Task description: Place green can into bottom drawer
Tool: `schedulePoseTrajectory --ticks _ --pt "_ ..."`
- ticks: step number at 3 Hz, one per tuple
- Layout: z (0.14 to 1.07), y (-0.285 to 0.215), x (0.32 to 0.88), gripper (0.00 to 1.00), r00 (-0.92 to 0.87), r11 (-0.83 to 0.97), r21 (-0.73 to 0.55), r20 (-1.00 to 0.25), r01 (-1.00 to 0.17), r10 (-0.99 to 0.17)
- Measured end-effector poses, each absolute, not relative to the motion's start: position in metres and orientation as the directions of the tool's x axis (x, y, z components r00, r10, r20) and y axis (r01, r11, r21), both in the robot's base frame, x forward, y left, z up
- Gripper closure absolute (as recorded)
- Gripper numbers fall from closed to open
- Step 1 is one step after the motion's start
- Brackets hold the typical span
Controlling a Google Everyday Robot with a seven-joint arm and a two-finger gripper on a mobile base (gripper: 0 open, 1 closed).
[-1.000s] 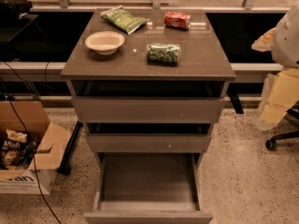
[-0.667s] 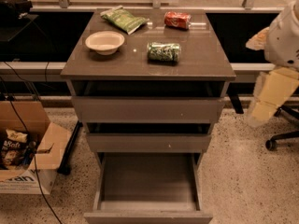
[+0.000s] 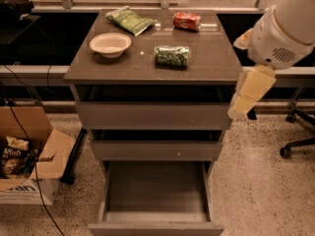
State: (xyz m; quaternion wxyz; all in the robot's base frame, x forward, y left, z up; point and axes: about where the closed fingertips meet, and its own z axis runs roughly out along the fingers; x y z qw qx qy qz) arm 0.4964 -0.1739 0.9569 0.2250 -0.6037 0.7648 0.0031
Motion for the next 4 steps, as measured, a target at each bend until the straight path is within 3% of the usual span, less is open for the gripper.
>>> schedulePoseTrajectory --ticks 3,4 --pt "0.931 -0.187 0.6 0.0 -0.218 0.331 -0.228 -0.411 -0.916 -0.885" --pt "0.933 -0.186 0.607 0.0 -0.221 0.345 -0.232 -0.432 -0.91 -0.874"
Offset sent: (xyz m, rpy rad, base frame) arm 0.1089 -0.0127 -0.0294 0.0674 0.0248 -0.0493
